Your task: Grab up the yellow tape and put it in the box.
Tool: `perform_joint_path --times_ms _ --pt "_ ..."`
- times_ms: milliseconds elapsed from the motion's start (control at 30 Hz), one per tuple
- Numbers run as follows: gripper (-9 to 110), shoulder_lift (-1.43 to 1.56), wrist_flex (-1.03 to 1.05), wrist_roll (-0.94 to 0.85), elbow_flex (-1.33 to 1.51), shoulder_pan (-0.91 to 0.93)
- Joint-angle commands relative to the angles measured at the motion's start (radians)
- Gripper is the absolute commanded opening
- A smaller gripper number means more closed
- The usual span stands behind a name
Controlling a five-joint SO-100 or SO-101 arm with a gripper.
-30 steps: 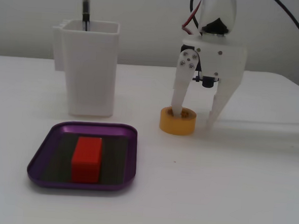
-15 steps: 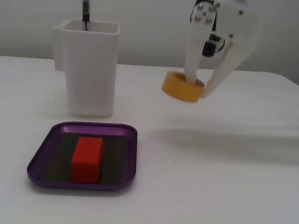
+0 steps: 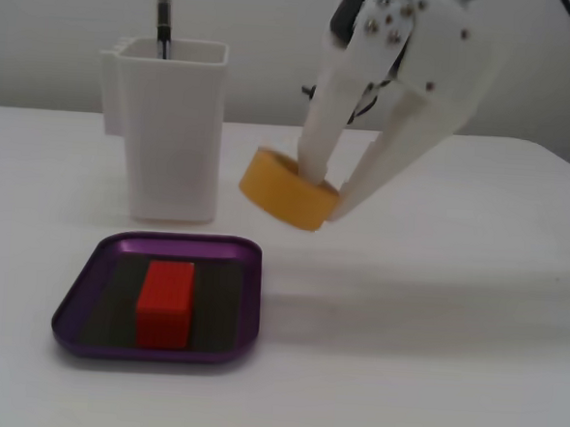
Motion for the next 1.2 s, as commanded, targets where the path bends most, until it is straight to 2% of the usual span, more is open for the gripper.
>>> perform_joint_path --times_ms 0,333,967,1167 --pt "-1 -0.127 -0.051 0.000 -0.118 0.008" --pt "-1 -0.397 -0.037 0.000 -0.388 0.138" --pt "0 -0.431 -0.035 -0.008 -0.387 0.147" --pt "10 -0.419 0.015 -0.002 -0.397 0.147"
